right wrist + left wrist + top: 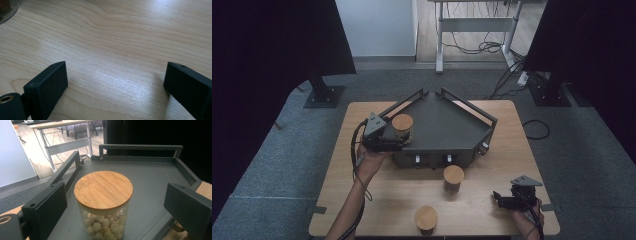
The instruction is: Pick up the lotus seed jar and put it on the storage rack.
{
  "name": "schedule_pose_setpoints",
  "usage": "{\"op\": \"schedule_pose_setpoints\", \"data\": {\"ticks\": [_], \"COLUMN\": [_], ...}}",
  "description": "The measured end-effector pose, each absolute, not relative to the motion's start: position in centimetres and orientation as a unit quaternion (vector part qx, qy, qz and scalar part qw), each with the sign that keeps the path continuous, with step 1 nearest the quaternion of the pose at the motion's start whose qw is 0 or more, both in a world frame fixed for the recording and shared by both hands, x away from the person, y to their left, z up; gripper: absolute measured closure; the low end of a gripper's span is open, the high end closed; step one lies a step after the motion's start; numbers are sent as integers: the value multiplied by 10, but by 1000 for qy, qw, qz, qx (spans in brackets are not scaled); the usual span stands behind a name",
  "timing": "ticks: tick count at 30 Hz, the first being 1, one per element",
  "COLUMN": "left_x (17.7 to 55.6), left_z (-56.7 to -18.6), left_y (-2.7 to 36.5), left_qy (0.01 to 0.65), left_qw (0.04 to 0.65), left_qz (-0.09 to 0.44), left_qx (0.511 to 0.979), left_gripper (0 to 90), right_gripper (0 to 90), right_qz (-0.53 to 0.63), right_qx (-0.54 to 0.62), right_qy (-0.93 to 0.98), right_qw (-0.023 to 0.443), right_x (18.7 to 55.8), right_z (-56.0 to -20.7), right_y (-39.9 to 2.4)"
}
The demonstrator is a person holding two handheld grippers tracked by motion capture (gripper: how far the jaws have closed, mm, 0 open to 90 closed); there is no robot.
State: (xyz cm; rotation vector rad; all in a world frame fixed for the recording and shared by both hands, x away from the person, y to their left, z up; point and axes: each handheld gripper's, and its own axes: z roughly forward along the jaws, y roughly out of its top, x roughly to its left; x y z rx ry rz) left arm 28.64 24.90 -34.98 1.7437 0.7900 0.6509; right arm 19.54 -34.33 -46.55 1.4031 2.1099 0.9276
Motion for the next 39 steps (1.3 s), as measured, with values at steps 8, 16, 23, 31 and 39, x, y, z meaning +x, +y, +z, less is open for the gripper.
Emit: {"op": "schedule_pose_setpoints", "data": {"ticks": [8,16,23,31,39], "left_x": [281,273,268,263,257], "left_z": [-348,-350,-353,-353,-355], "left_y": [254,259,265,269,272], "left_qy": [327,325,326,324,323], "left_qw": [532,530,533,535,535], "left_qz": [272,273,270,269,267], "left_qx": [732,734,732,732,733], "left_gripper": [47,50,57,58,57], "right_gripper": [45,45,45,45,45], "right_qz": [335,335,336,336,335], "right_qx": [507,507,507,508,507], "right_qy": [763,763,763,762,763], "right_qw": [220,220,220,220,221], "right_x": [195,195,195,195,195], "right_z": [-466,-466,-466,-466,-466], "right_y": [-343,-343,-343,-343,-343]}}
